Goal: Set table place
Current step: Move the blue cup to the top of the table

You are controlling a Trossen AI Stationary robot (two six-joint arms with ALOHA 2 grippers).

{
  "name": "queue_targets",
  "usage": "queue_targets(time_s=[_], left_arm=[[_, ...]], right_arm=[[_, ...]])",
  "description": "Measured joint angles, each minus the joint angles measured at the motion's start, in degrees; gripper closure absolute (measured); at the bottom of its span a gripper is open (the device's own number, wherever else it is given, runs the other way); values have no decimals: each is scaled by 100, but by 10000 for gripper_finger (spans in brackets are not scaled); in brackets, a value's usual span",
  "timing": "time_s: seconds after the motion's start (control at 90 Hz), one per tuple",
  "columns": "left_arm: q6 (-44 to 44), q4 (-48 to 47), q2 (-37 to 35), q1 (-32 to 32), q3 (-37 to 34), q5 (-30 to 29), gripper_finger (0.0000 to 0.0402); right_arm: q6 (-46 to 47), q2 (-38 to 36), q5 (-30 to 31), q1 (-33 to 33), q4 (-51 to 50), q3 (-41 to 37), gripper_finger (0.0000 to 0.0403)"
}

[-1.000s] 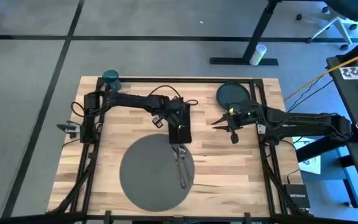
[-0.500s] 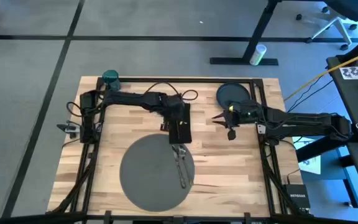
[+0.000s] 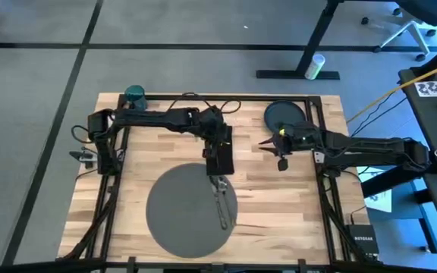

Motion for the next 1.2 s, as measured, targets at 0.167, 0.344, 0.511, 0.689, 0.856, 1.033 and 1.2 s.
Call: queue_targets(time_s=[0.167, 0.344, 0.511, 0.689, 0.856, 1.033, 1.2], left_arm=[[-263, 708, -191, -49, 2, 477, 402], [-459, 1537, -197, -102, -31, 982, 402], [-846, 2631, -201, -98, -517, 1379, 402], [-912, 3220, -196, -100, -1112, 1334, 402], [-876, 2966, -170, -100, -1280, 781, 402], [-787, 1292, -240, -43, -1118, -506, 402], [-974, -752, -518, 371, -576, -1271, 402]], right_arm=[[0, 1, -9, 2, -8, 0, 349], [0, 1, -50, 2, 2, 0, 349], [0, 1, -50, 2, 0, 0, 349], [0, 1, -50, 4, 4, 0, 349], [-116, 1, -51, 4, 1, 0, 349], [-125, 1, -50, 2, 2, 0, 349], [-166, 1, -50, 0, 43, 0, 349]])
